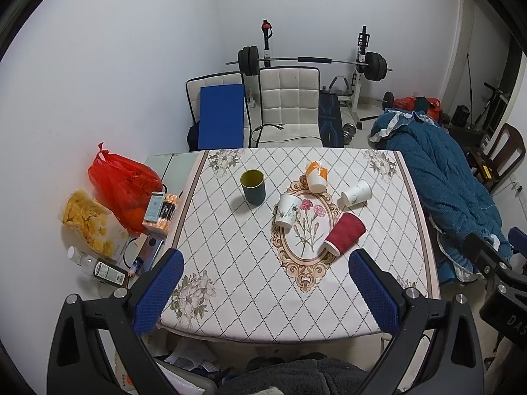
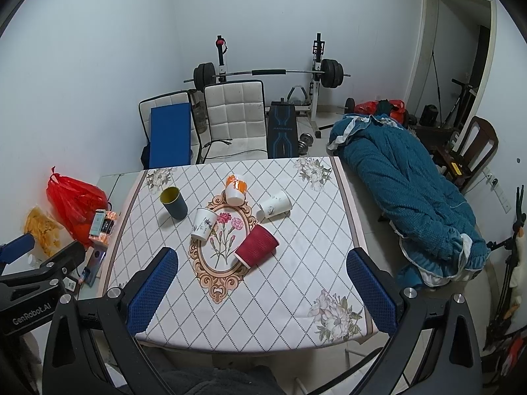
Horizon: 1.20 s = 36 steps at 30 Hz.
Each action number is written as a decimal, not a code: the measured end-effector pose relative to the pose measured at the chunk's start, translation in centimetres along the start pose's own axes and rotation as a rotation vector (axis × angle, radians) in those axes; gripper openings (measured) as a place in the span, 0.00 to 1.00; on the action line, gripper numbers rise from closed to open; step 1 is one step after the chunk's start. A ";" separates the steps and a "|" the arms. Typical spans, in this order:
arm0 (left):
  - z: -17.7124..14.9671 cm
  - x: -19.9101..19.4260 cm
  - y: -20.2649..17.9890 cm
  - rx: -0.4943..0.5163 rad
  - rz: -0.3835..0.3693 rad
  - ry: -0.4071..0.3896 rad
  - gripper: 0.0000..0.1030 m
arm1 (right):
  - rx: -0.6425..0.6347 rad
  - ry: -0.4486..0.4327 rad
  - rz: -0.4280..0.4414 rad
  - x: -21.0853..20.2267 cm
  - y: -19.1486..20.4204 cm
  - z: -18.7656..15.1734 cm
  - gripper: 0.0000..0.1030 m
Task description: Flip cup upside down
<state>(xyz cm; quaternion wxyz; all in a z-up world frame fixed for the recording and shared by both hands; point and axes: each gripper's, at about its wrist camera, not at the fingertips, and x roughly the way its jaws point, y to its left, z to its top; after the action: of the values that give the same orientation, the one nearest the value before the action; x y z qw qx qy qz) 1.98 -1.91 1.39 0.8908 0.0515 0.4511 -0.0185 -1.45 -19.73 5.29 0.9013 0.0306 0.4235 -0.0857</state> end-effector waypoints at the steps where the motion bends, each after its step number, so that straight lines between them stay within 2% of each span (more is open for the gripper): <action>1: -0.1 0.5 -0.2 0.000 0.012 0.003 1.00 | 0.005 0.005 0.000 0.3 0.0 0.2 1.00; 5: -0.5 2.9 -0.8 0.011 0.018 0.026 1.00 | 0.025 0.041 -0.011 2.1 -0.5 0.0 1.00; 9: -1.2 7.2 -2.3 0.056 0.053 0.098 1.00 | 0.039 0.130 -0.039 6.3 -1.3 -1.0 1.00; 19: -3.5 17.1 -6.3 0.141 0.098 0.280 1.00 | 0.082 0.412 -0.074 19.2 -6.8 -9.7 1.00; 24: -3.9 20.7 -8.2 0.180 0.120 0.335 1.00 | 0.096 0.524 -0.059 24.5 -8.9 -13.5 1.00; 29: -3.6 24.1 -10.1 0.219 0.128 0.376 1.00 | 0.097 0.600 -0.057 28.2 -10.0 -15.5 1.00; 36: -2.5 29.5 -13.2 0.312 0.115 0.422 1.00 | 0.107 0.668 -0.117 32.8 -11.5 -16.8 1.00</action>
<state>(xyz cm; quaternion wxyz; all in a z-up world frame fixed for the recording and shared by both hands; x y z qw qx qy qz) 16.36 -14.33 -24.84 0.7578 0.2165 0.6150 -0.0260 4.28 -33.07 -30.44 0.7034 0.0801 0.6914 -0.1445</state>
